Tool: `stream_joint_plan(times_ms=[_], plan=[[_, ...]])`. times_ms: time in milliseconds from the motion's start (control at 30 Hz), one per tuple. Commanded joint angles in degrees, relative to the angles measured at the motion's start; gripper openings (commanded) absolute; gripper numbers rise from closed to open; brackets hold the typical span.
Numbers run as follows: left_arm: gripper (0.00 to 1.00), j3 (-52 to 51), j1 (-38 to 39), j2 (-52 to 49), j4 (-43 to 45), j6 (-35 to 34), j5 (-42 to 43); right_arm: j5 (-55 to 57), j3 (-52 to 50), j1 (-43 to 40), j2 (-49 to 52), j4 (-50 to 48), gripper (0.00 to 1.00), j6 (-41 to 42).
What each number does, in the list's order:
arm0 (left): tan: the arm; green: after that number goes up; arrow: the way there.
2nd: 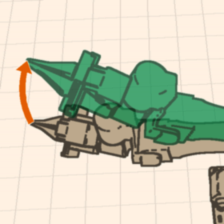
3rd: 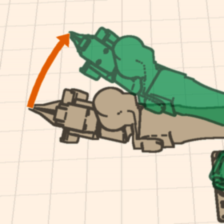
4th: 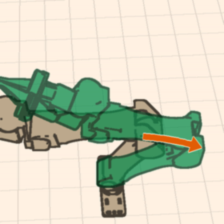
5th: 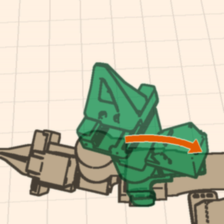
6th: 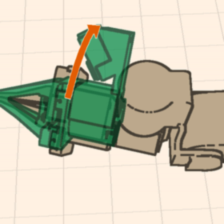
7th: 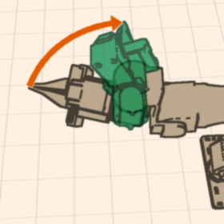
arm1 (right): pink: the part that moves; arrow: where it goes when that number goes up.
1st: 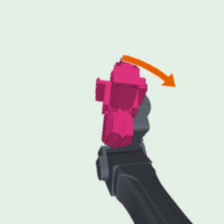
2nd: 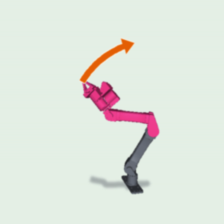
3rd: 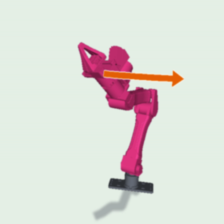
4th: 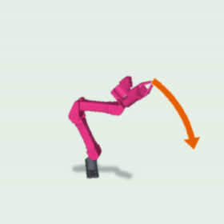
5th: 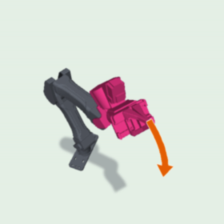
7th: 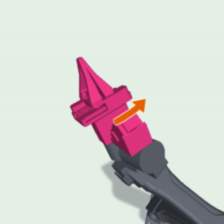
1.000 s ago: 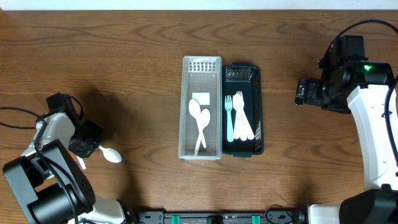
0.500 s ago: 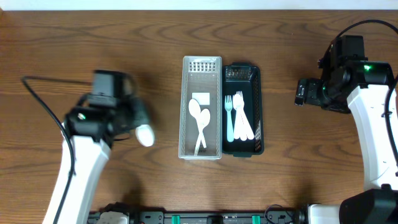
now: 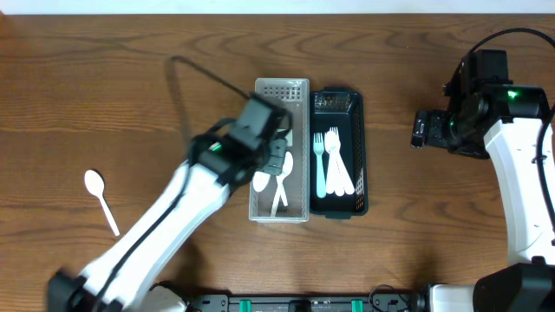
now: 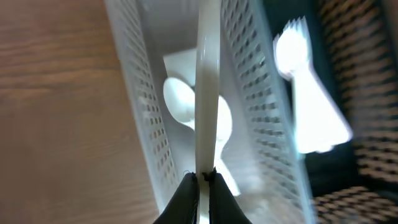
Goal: Pack container
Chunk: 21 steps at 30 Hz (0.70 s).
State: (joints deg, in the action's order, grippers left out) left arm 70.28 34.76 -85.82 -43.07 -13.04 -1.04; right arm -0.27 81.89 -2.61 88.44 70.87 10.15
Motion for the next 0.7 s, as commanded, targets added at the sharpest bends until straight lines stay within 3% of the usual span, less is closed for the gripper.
stream_joint_plan(times_ms=[0,233,300,433,667], plan=[[0.06,0.2,0.0,-6.0,0.3,8.9,-1.6,-0.2,0.1,-0.4,0.0,0.1,0.93,-0.6],[0.08,0.2,0.0,-13.4,0.6,13.5,-1.6,-0.2,0.1,-0.4,0.0,0.1,0.93,-0.6],[0.29,0.2,0.0,-13.4,0.6,13.5,-1.6,-0.2,0.1,-0.4,0.0,0.1,0.93,-0.6],[0.55,0.6,0.0,-12.8,0.2,13.5,-1.6,-0.2,0.1,-0.4,0.0,0.3,0.94,-0.6],[0.59,6.5,0.0,-6.6,-5.9,13.4,-1.9,-0.2,0.1,-0.4,0.0,0.3,0.94,-0.6]])
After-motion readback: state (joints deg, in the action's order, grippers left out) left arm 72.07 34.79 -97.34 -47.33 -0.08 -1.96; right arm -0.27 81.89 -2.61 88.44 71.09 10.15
